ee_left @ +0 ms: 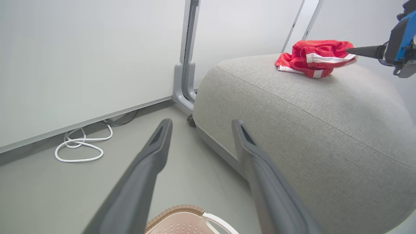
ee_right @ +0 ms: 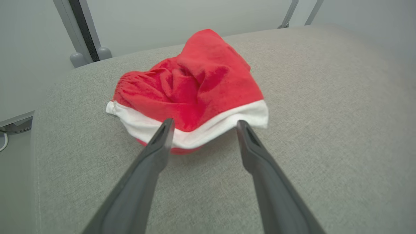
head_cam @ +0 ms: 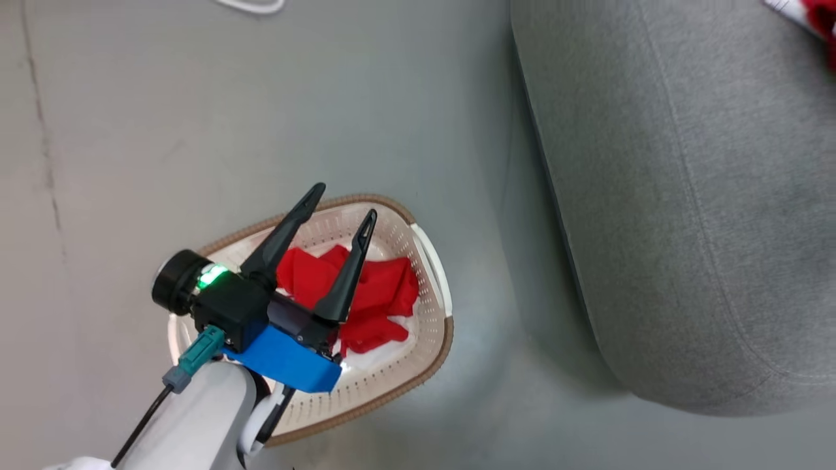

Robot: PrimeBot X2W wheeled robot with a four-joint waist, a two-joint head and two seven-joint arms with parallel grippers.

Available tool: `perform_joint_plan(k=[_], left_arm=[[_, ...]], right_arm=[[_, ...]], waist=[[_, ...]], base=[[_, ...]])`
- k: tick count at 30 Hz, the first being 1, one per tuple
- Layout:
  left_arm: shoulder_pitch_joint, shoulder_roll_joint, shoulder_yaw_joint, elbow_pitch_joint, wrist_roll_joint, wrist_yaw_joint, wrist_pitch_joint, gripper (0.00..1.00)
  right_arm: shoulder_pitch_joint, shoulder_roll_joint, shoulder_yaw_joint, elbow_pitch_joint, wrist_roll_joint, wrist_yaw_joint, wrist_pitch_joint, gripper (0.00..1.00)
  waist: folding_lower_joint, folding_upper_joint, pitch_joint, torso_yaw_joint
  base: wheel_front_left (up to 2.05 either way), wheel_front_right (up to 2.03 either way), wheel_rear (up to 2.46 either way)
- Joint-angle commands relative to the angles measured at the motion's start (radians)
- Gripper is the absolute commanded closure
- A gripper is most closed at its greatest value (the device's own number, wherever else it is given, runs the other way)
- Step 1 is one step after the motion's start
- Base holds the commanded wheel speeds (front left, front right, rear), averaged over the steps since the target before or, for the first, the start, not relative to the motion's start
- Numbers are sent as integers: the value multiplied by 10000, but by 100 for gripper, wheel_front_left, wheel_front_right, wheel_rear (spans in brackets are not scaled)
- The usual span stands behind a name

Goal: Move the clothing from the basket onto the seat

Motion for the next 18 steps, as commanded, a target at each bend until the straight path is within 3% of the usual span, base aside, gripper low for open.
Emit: perform_joint_plan(k=[1,7,18], left_arm=[[162,-86,72,68,-27,-31,-46,0],[819,-532,507,549,-150,-139,-48,0],[2100,-1171,1792,1106,25,-217,-49,0]], right_arm=[[382,18,191,-132,-28,1,-66,0],[1955,393,1105,-1259,226,1,-49,0],[5426,1295,3034,-4711,463,1,-203,0]], waist=[[0,0,-754,117],[0,0,-2056,160],[0,0,-3819,262]], base=[[0,0,0],[0,0,0],[0,0,0]])
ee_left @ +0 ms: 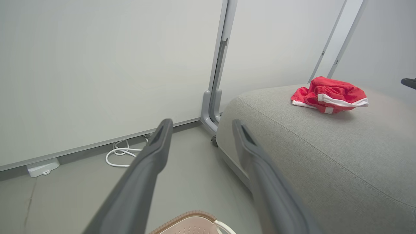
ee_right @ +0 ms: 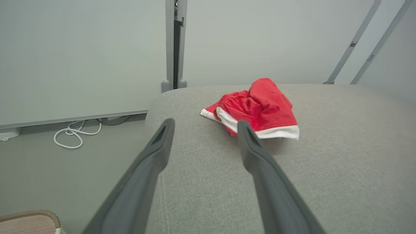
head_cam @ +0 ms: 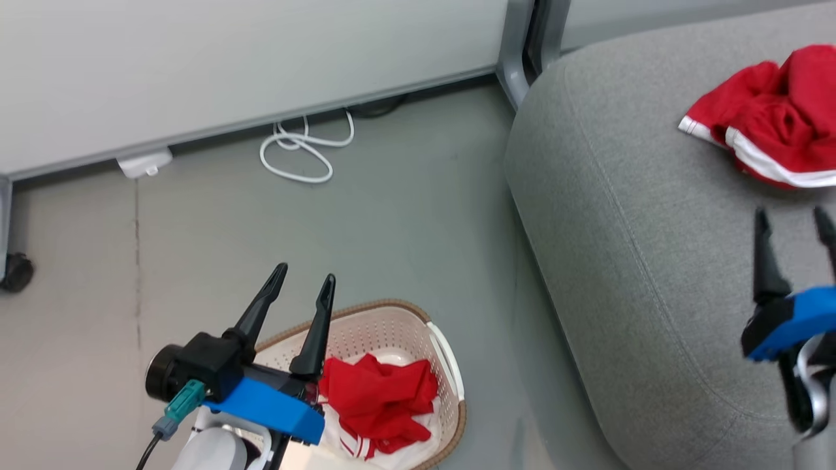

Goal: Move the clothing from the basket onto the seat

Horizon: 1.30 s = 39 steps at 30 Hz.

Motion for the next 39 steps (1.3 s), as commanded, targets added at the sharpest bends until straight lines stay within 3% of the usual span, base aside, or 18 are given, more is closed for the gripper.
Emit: perform_joint_plan(k=[1,7,14,31,39], left_arm=[[183,-43,155,68,75,-23,-49,0],[745,-293,843,224,163,-66,-48,0],[1056,-577,1440,513,210,-96,-49,0],[1454,-670,2146,606,378,-102,-49,0],[1669,-623,2539,779,365,-103,-51,0]], right_arm=[[449,136,192,-305,51,1,-108,0],[1932,727,947,-1704,111,1,-185,0],[2853,1001,1479,-2421,450,3,-83,0],[3285,1035,1937,-2019,936,1,-291,0],[3486,1034,1955,-1728,838,1,-418,0]], waist=[[4,0,-481,59],[4,0,-987,128],[4,0,-1366,388],[4,0,-1755,1832],[4,0,-1928,2120]], base=[[0,0,0],[0,0,0],[0,0,0],[0,0,0],[0,0,0]])
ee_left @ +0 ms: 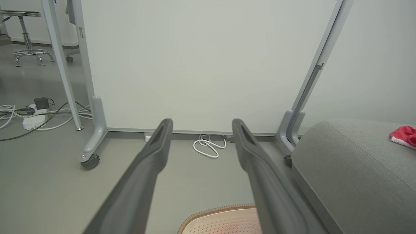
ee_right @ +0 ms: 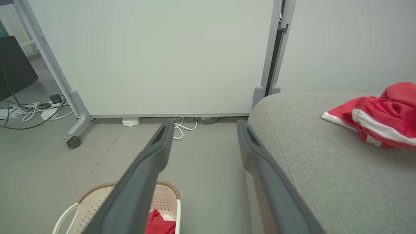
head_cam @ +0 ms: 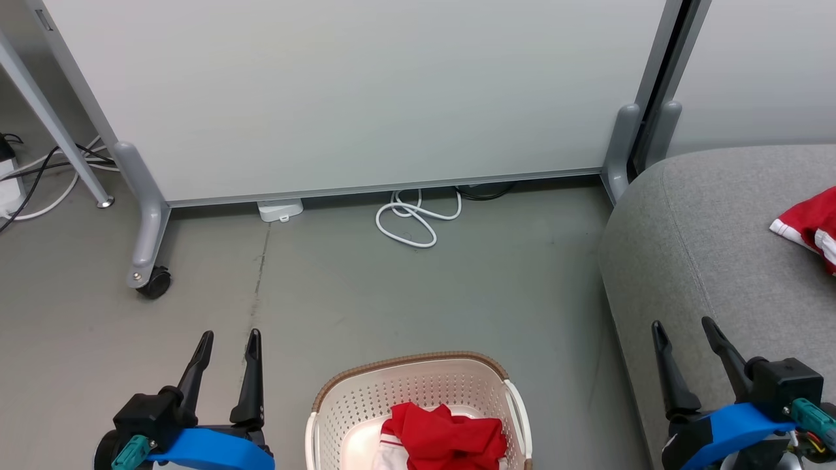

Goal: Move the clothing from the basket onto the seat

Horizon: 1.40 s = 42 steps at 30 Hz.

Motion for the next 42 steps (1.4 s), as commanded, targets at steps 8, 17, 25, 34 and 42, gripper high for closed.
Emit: perform_joint_plan(k=[8,17,25,34,42], left_arm=[[89,83,194,95,5,-78,-49,0],[169,30,319,10,85,-77,-49,0],[195,15,277,-27,107,-50,-49,0],[91,38,196,-32,123,-49,-49,0],[-581,70,-149,313,45,-49,-49,0]], right_arm=[[225,7,51,173,110,1,-131,0],[195,8,82,268,-91,1,-102,0],[148,8,136,224,-150,1,-48,0],[-52,8,355,167,-59,1,-78,0],[-757,5,1035,175,120,1,-271,0]], waist=[[0,-1,-73,29],[0,-1,-81,-20],[0,-1,-41,-67],[0,-1,257,-371],[0,-1,1471,-1241]], base=[[0,0,0],[0,0,0],[0,0,0],[0,0,0],[0,0,0]])
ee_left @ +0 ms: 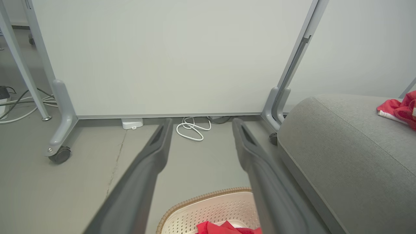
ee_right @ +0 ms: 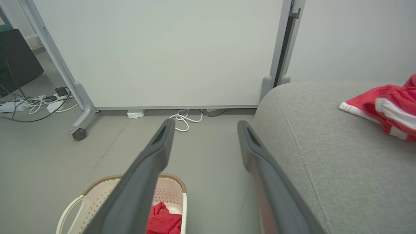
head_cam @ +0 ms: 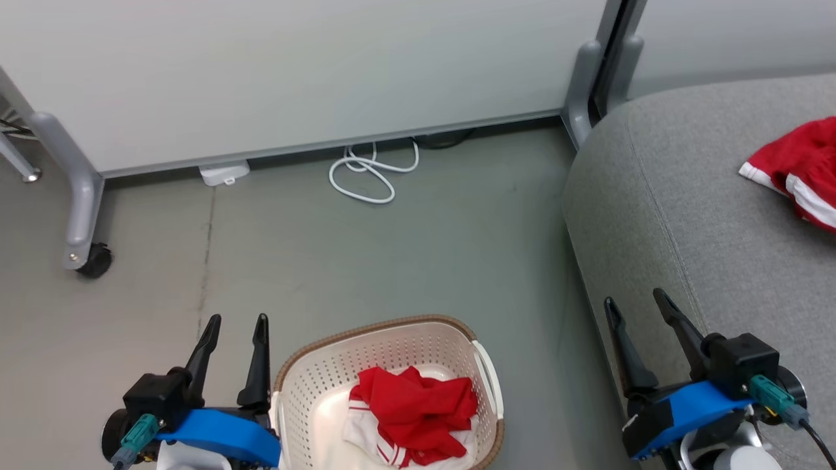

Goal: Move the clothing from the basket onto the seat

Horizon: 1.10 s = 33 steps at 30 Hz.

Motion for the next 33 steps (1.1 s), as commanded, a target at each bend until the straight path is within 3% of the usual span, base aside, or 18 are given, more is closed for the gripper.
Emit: perform_joint_plan(k=[1,18,33], left_arm=[[-265,10,-104,107,-78,-11,-48,0],[-3519,504,-2710,3861,-1545,-11,235,0],[-5752,1470,-5060,6032,-1864,-9,1124,0]], right_arm=[[-218,-1,95,34,32,1,-77,0],[-2025,3,1510,399,657,1,-865,0],[-2757,4,2237,561,1172,1,-1477,0]], waist=[[0,0,623,-502],[0,0,4053,-2843],[0,0,6487,-3737]], base=[[0,0,0],[0,0,0],[0,0,0]])
